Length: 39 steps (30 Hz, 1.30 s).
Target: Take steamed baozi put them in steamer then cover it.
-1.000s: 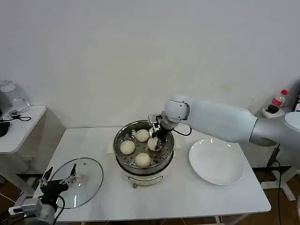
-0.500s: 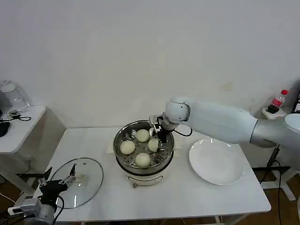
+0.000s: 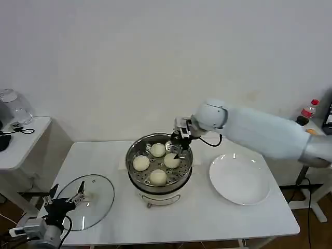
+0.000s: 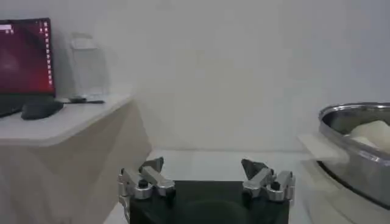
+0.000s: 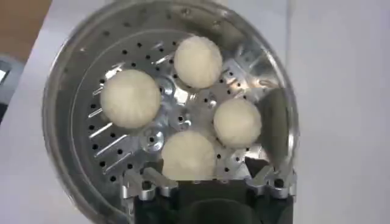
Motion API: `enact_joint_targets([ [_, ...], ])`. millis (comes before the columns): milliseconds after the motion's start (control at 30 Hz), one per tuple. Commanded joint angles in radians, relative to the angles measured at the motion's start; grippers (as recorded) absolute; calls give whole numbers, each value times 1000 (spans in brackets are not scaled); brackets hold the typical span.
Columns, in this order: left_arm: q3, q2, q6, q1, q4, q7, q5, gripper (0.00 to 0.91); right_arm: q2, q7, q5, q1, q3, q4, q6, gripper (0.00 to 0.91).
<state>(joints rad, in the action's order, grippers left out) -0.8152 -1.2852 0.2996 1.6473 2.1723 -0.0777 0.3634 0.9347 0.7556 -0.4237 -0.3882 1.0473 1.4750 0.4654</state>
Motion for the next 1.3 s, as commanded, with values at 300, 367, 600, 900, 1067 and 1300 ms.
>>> enact_joint_targets([
  [300,9,10,-61,4,-36,13,-107,907,-246,-661,186,1014,-1041,328,-276,907],
  [367,12,7,-79,2,-49,12,-159,907,-170,-680,217,1228,-1225,359,-353,907],
  [600,19,8,-170,10,-105,7,-572,907,112,-639,300,1567,-1663,390,-463,907],
  [900,-38,32,-342,81,-213,-55,-1258,907,311,-594,215,1798,-1871,425,-523,907],
  [1067,-16,91,-394,105,-287,-94,-1459,907,325,-588,193,1864,-1911,451,-543,907],
  [1300,66,141,-406,63,-374,-74,-1581,907,338,-584,193,1907,-1926,480,-543,907],
])
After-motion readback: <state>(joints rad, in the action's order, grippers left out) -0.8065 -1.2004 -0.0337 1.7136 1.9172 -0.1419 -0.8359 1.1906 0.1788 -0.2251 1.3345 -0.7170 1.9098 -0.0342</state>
